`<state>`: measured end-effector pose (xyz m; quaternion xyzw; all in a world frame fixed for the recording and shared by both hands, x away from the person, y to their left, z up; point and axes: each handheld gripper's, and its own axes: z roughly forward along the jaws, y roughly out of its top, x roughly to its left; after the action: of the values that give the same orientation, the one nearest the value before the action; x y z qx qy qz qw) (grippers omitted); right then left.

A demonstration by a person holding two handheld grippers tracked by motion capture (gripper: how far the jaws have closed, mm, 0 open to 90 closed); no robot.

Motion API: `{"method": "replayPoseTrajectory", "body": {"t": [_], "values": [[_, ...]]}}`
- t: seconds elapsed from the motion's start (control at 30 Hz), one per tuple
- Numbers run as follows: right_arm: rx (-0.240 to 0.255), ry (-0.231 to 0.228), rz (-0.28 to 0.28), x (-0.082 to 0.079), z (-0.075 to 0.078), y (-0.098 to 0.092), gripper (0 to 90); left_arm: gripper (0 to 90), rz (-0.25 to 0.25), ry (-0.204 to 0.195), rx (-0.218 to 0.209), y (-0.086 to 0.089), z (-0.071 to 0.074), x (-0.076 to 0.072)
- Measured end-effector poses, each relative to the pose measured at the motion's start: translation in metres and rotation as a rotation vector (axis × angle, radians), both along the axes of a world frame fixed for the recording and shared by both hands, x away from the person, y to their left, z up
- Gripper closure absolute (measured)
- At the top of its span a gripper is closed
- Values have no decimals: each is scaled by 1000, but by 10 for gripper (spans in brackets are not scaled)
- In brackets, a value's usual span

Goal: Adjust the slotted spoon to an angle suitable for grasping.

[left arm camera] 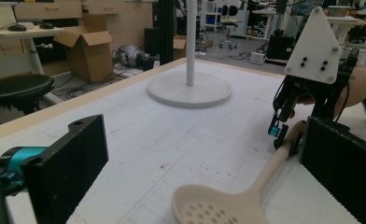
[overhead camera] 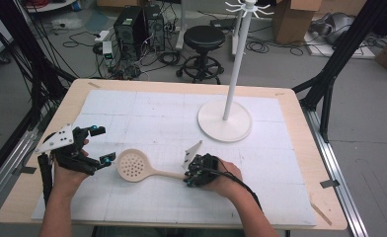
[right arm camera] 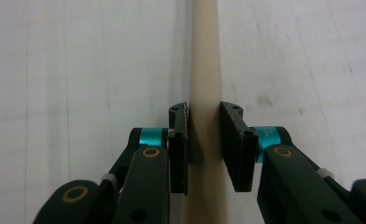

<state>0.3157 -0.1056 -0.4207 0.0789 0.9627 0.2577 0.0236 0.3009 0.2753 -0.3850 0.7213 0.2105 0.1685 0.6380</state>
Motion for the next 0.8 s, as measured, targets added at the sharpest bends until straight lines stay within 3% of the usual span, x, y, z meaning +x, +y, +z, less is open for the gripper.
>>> {"method": "replayPoseTrajectory", "body": {"t": [0.17,0.23,0.3,0.33,0.47,0.67,0.8], "values": [[12,6,2,2,-1,12,724,18,3,-2,-4,1,1,-1],[18,-2,-26,0,0,8,619,17,3,-2,-7,1,1,-1],[24,2,-29,-1,2,5,611,18,2,0,-2,2,0,0],[40,-11,-40,-5,6,-5,587,18,1,1,0,2,0,0],[26,-22,-77,-12,9,-27,580,17,3,4,-2,3,-1,-1],[31,7,-136,-24,0,-66,585,18,4,4,-1,1,0,-1],[19,-7,-135,-23,-1,-66,658,18,2,6,4,0,-1,-1]]}}
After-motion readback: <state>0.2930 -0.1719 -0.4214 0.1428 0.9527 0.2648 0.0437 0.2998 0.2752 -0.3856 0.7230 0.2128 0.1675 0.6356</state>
